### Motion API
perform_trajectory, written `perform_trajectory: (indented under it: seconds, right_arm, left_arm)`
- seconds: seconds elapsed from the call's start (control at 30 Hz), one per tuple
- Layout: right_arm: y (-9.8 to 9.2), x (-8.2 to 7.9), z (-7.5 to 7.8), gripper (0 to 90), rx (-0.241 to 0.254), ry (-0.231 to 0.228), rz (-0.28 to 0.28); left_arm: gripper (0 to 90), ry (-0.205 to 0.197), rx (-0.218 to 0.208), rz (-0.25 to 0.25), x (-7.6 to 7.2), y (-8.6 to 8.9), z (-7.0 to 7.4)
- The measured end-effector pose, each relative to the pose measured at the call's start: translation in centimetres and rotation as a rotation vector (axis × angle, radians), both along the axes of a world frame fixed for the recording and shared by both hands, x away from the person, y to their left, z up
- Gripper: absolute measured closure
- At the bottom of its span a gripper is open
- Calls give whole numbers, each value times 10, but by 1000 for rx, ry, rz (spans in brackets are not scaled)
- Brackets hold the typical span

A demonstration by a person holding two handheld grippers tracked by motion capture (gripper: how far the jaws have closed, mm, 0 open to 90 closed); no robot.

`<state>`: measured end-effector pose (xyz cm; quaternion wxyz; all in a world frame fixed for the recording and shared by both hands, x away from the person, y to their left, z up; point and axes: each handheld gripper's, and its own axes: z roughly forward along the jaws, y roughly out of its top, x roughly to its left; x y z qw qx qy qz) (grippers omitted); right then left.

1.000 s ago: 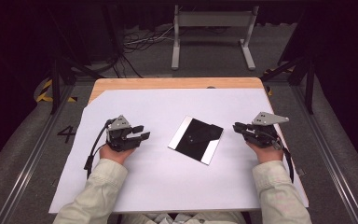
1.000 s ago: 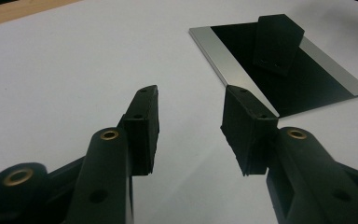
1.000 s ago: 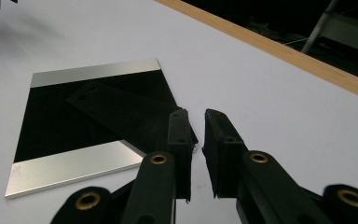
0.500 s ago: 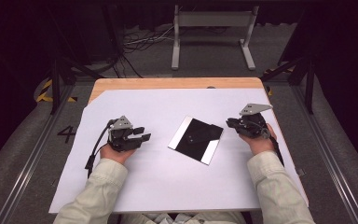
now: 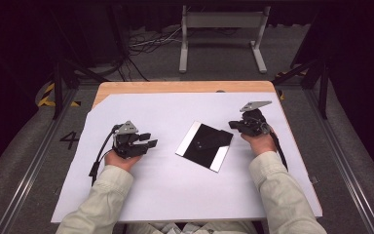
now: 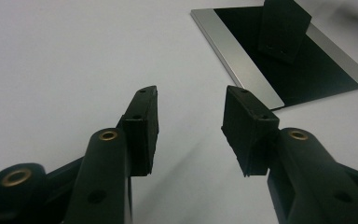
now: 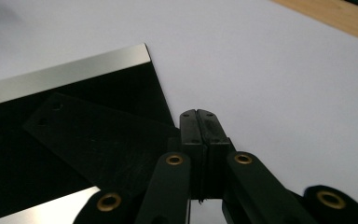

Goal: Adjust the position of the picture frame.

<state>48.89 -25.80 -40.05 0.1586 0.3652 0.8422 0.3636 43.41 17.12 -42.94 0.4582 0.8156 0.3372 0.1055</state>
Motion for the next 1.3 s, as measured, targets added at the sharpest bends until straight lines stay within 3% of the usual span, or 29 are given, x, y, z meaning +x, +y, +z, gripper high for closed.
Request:
perform_trajectory:
  seconds: [0.13, 0.3, 0.53, 0.77, 0.87, 0.93, 1.3]
  right_arm:
    - [4, 8, -9, 893, -58, 31, -10]
    - [2, 12, -17, 893, -87, 54, -33]
    - [4, 14, -25, 894, -141, 73, 0]
    - [3, 13, -27, 895, -153, 66, 42]
    - [0, 13, -27, 896, -119, 90, 72]
    - [0, 11, -27, 896, -105, 106, 81]
    - [14, -16, -23, 896, -173, 146, 169]
  left_arm:
    - [557, 6, -6, 1, 0, 0, 0]
    - [541, 17, -12, 7, 1, 1, 0]
    - [528, 21, -11, 11, 2, 1, -1]
    - [511, 39, -16, 11, 3, 2, -1]
    - [507, 41, -18, 13, 3, 2, -1]
    - [503, 41, -23, 15, 3, 2, -1]
    - [495, 51, -28, 15, 3, 3, -1]
